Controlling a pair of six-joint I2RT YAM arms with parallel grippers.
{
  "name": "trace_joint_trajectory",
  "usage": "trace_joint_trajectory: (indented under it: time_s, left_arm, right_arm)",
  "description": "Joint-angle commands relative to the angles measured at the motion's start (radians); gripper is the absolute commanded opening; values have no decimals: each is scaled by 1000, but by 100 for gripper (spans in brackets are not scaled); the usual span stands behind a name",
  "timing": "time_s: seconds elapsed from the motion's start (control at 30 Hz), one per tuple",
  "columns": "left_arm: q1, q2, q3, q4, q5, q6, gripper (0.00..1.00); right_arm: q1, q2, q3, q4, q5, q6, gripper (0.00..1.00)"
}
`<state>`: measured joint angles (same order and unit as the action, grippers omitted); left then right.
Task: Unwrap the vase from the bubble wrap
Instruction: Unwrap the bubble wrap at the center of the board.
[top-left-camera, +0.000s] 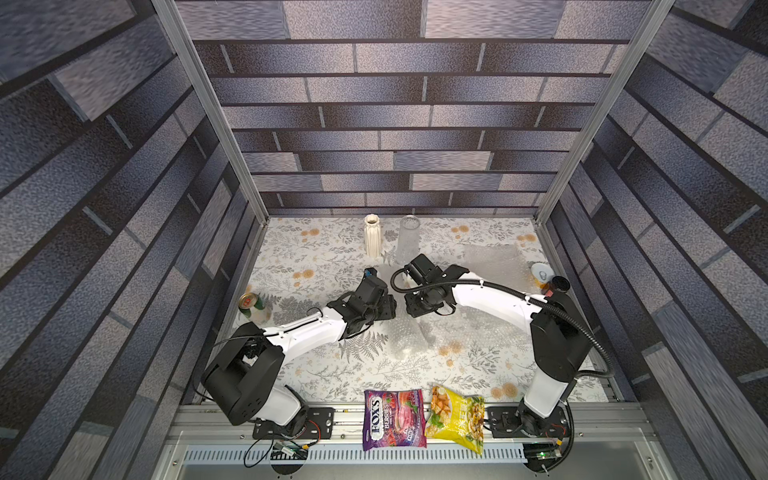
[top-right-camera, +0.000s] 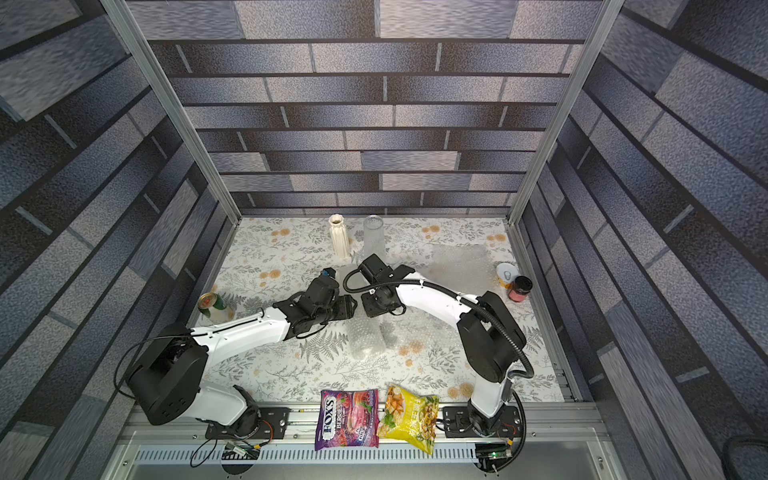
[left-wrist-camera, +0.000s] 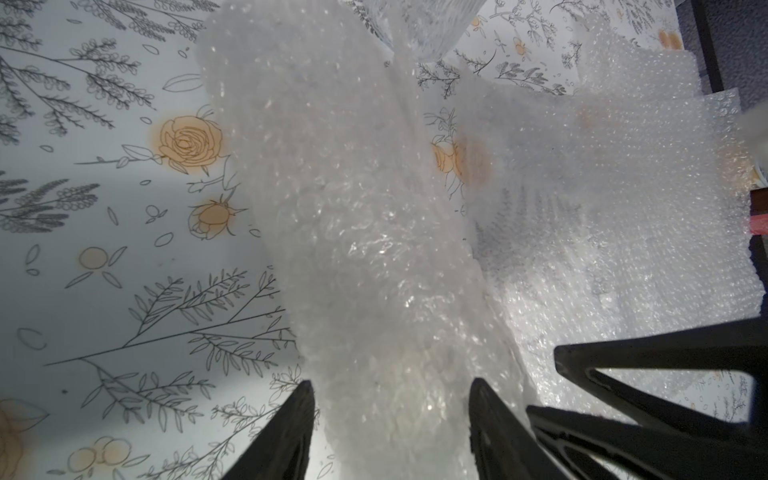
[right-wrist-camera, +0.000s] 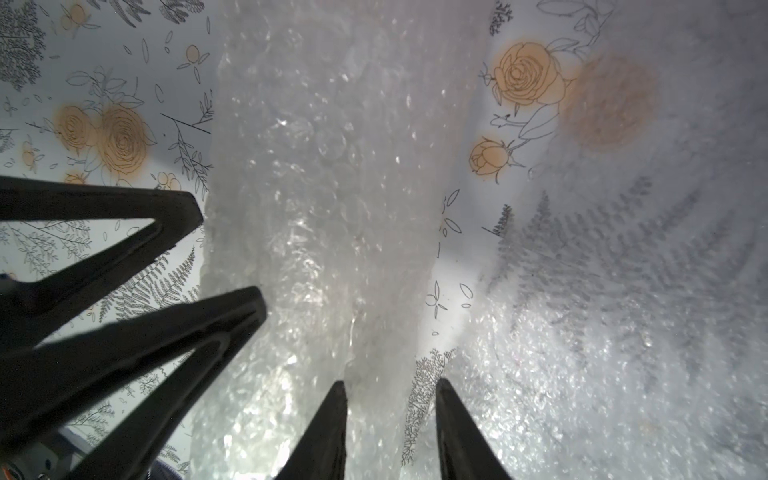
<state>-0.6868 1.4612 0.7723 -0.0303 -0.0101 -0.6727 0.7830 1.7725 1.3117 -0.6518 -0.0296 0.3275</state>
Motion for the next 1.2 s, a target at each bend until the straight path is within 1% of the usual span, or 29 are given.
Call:
trace_joint_trajectory:
  time_s: [0.0,0.1,0.2,0.23,0.6,0.93,1.17]
  left_arm:
    - [-6,4,11,-42,-1,-7,61]
    - [-5,-5,9,-49,-5,-6,61]
    - [-5,-13,6,-50,-7,-5,61]
    - [-5,-13,6,-52,-6,-5,61]
    - [-1,-9,11,-49,7,-4,62]
    - [0,-21,-1,-51,4,-7,62]
    - [6,-39,-17,-54,0,-8,62]
  right_arm:
    - [-7,-41,41,-19,17,-13,36]
    - [-9,-18,92,-29,19,-29,35]
    - [-9,32,147,-45,12,-47,28]
    - [-10,49,167,-51,8,-53,28]
    - [-10,155,257,-101,62,-90,27]
    - [-10,205,272,-105,48,-97,26]
    - [-9,242,301,-137,139,-103,26]
